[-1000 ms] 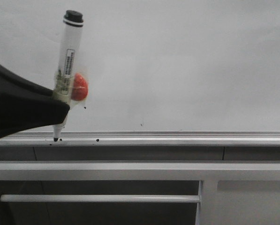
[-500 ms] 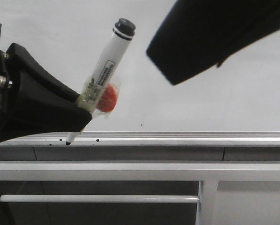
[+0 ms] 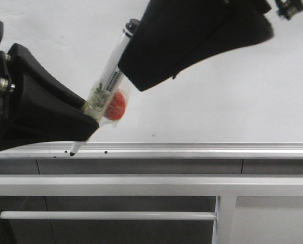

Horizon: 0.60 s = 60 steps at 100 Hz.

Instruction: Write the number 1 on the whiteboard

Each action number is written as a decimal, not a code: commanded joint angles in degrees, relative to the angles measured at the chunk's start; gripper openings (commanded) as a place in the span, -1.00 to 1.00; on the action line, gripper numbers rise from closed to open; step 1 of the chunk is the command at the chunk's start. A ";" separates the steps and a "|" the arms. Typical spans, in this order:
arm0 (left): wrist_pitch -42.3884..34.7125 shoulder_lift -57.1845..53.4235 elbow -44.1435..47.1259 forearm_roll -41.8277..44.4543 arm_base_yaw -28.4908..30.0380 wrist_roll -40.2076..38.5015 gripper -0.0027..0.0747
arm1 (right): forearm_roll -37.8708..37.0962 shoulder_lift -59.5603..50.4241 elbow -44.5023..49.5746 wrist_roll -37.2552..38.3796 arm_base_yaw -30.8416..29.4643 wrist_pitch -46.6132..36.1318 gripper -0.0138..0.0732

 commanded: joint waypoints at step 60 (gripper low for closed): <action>-2.97 -0.66 -1.87 0.26 -1.74 -0.48 -0.98 | -0.19 3.97 -6.18 -0.60 1.78 -0.54 0.20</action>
